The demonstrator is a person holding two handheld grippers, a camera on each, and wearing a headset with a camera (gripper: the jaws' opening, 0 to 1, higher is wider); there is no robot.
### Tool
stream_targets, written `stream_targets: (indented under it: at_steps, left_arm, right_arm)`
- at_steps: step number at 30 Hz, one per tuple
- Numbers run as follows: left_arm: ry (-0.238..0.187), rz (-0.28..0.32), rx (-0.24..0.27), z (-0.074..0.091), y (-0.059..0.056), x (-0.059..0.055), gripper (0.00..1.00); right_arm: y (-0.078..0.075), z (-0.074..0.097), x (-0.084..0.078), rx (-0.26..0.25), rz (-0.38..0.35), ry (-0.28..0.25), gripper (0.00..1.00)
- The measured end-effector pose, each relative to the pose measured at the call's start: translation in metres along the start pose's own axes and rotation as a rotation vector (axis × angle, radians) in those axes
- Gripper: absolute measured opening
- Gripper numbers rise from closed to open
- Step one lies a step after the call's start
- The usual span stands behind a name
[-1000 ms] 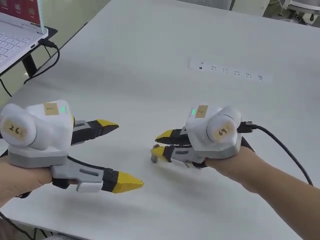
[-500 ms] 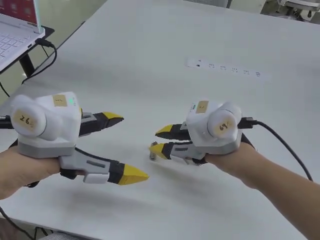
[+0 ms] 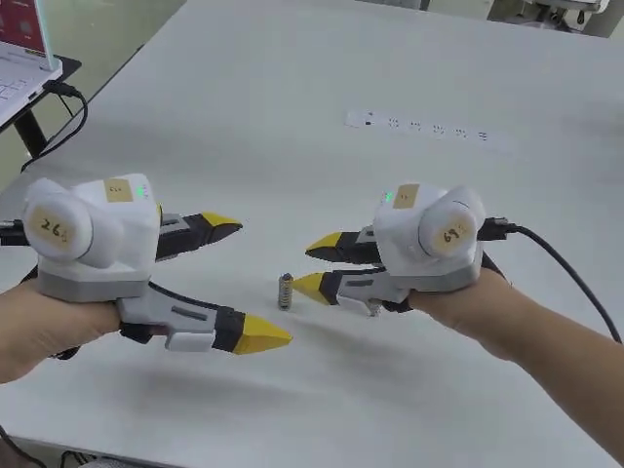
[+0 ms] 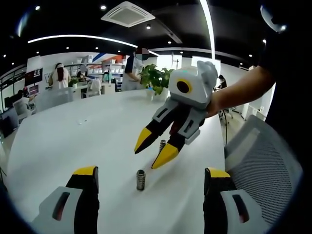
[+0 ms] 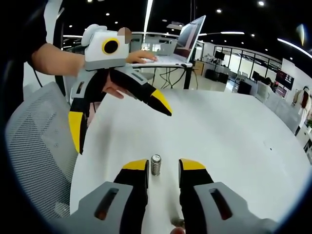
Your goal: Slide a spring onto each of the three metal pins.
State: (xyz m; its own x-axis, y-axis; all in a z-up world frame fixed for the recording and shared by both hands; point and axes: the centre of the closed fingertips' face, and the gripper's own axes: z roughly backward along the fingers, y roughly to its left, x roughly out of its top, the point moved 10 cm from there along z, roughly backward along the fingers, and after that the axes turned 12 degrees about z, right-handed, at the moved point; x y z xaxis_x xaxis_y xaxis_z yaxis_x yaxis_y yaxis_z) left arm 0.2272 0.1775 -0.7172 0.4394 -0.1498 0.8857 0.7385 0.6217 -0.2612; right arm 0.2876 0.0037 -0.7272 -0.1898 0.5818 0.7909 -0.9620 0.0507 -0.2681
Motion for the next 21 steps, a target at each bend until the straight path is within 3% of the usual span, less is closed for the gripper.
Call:
stream_targets:
  at_steps: [9, 16, 21]
  left_arm:
    - [0.013, -0.008, -0.008, -0.006, -0.002, 0.001, 0.87]
    - [0.018, -0.013, -0.015, -0.011, -0.005, 0.002, 0.87]
    - [0.022, -0.015, -0.02, -0.012, -0.006, 0.003, 0.87]
  right_arm:
    - [0.0, 0.026, -0.003, -0.041, -0.006, -0.016, 0.28]
    - [0.003, 0.052, -0.017, -0.081, -0.03, -0.011, 0.33]
    - [0.007, 0.069, -0.029, -0.095, -0.07, -0.026, 0.44]
